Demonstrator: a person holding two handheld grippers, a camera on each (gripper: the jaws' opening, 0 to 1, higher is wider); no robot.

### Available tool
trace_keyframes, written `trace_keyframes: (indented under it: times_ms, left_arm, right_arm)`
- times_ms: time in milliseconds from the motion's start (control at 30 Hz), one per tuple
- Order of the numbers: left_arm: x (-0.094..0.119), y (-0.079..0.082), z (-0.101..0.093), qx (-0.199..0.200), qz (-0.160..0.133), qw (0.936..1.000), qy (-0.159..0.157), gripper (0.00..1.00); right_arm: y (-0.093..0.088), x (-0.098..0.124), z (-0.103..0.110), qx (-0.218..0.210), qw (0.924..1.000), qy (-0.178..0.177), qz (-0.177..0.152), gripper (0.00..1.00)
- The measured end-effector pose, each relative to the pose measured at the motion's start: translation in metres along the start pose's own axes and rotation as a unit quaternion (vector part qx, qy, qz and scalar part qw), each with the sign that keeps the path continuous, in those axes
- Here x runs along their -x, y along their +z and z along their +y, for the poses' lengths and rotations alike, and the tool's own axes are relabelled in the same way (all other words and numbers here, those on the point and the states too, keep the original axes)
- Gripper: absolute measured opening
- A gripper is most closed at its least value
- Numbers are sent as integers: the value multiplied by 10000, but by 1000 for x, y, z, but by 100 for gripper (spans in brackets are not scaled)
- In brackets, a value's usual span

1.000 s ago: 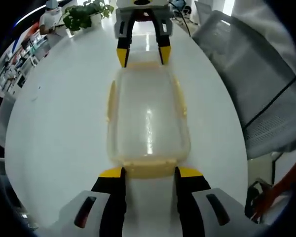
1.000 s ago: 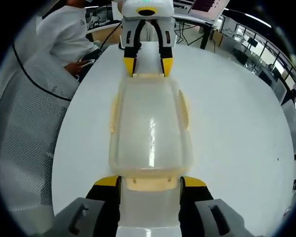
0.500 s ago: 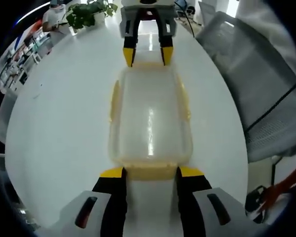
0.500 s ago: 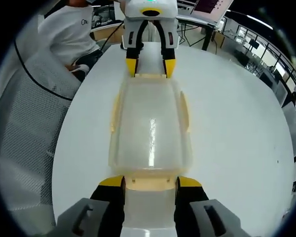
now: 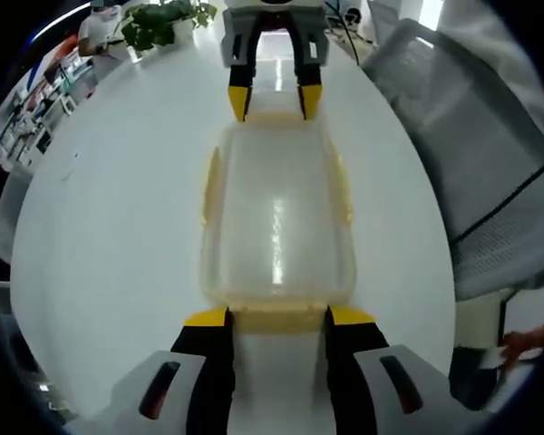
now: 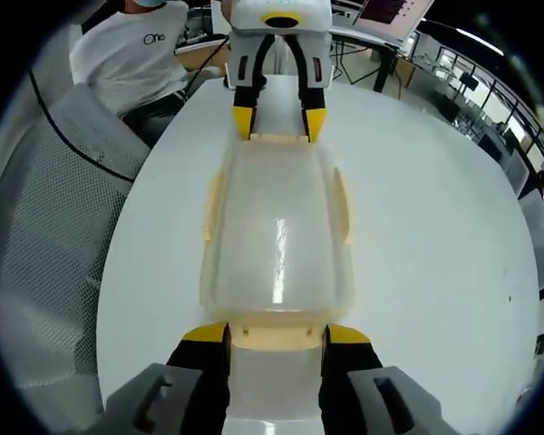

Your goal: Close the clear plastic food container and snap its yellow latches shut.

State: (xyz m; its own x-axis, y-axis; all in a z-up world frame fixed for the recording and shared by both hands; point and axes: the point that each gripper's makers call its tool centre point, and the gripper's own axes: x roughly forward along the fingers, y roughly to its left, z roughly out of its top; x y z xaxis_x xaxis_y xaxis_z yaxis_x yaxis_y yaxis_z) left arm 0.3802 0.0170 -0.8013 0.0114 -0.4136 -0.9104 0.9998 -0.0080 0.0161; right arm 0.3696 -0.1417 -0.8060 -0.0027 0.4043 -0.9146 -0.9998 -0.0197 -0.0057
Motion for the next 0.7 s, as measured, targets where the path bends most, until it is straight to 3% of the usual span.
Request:
trace_keyframes:
  times_ms: [200, 700]
  left_arm:
    - [1, -2, -6, -90, 142, 9999, 24, 36]
    - [20, 5, -18, 10, 79, 10000, 4, 36]
  right_arm:
    - [4, 3, 5, 17, 10000, 25, -51, 36]
    - [12, 19, 15, 26, 9999, 98, -127, 36]
